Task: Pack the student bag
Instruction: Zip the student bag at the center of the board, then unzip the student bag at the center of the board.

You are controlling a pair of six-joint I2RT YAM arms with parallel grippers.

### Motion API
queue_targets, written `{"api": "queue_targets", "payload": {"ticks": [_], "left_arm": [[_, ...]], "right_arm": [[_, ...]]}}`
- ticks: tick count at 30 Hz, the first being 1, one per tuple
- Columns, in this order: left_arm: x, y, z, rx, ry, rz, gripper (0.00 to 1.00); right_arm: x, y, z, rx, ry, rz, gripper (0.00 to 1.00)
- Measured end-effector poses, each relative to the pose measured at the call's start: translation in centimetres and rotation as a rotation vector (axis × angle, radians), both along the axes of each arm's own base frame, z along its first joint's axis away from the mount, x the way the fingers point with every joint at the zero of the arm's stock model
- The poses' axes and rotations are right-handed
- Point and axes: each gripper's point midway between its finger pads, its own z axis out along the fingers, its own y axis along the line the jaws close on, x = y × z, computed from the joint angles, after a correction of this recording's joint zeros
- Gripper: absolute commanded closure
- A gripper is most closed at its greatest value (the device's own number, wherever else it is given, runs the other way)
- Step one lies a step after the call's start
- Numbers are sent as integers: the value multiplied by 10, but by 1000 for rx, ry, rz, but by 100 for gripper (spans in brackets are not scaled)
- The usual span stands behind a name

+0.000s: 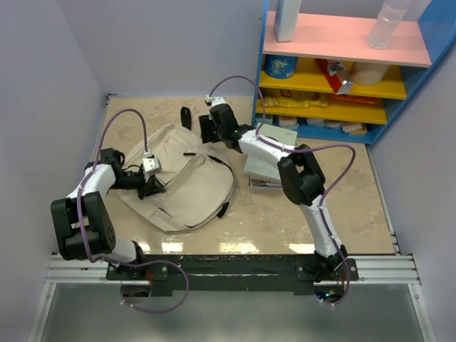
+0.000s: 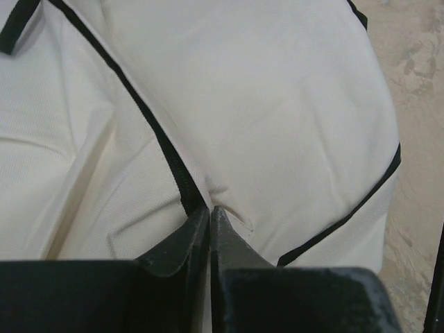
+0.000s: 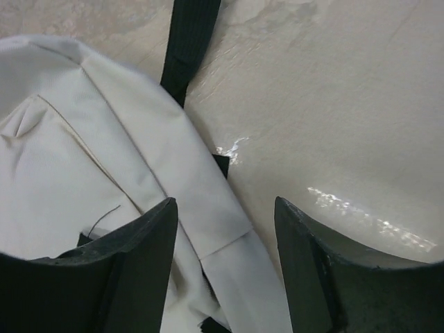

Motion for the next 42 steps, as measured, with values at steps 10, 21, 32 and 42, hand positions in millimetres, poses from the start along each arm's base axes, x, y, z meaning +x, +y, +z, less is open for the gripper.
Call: {"api": "queue_targets", "payload": {"ticks": [10,21,32,42], "left_arm": [[28,18,27,18,-51,134,59],[84,-43,91,-64,-214,82,53],[201,-50,49,-49,-155,261,52],[247,-34,30,48,-207,389,59]], "right_arm": [[-38,-45,62,61,-74,-19,52],[-90,-52,16,-29,-8,77,48],[-89,-35,-20,-155,-30,128,51],[-80,-36,-44,-209,-14,103,74]]}}
